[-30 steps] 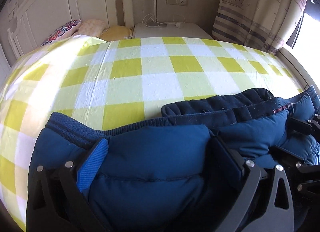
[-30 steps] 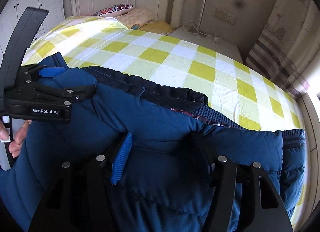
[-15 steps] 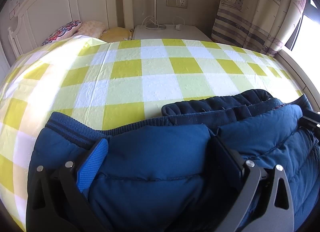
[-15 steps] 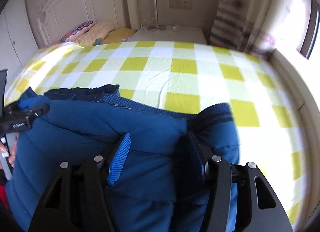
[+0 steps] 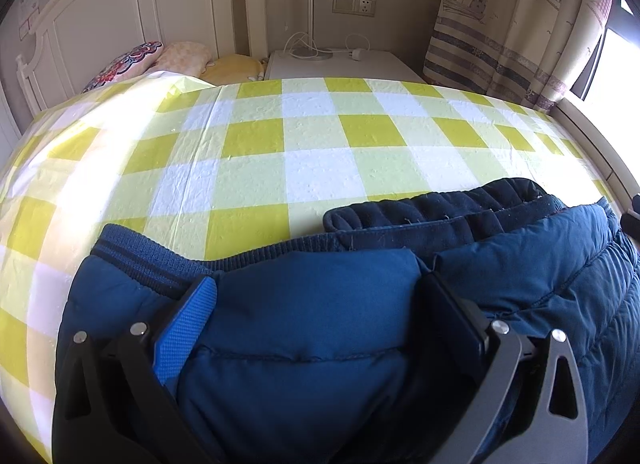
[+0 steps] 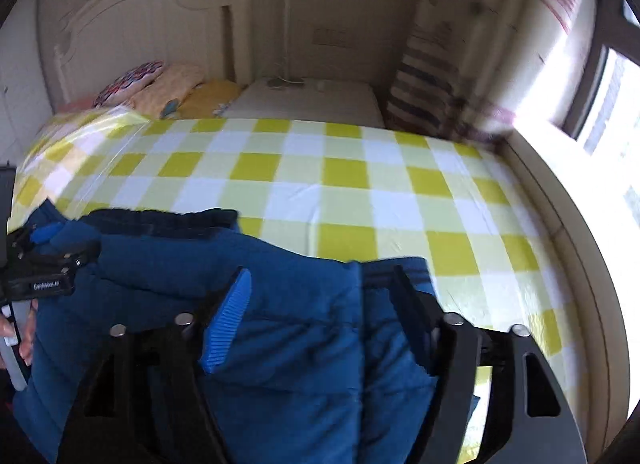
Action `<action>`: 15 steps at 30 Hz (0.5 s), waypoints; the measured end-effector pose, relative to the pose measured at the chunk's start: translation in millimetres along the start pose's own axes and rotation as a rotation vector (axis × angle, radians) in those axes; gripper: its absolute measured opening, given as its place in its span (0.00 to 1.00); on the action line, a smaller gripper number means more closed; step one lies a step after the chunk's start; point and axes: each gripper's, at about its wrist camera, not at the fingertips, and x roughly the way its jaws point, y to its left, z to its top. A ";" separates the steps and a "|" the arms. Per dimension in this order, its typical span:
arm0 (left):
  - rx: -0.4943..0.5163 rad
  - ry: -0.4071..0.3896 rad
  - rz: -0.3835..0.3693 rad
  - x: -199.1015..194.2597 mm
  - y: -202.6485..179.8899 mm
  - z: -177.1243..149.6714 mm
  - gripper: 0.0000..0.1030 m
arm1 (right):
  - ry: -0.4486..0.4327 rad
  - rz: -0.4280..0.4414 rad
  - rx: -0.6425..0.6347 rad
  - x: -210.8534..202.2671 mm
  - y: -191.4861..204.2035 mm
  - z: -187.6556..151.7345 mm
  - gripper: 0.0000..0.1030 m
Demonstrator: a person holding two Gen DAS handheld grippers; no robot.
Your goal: Fold large clothes
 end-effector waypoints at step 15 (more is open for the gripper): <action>-0.372 -0.074 -0.018 -11.5 76.7 -0.7 0.92 | 0.115 0.070 -0.047 46.6 24.8 -19.4 0.90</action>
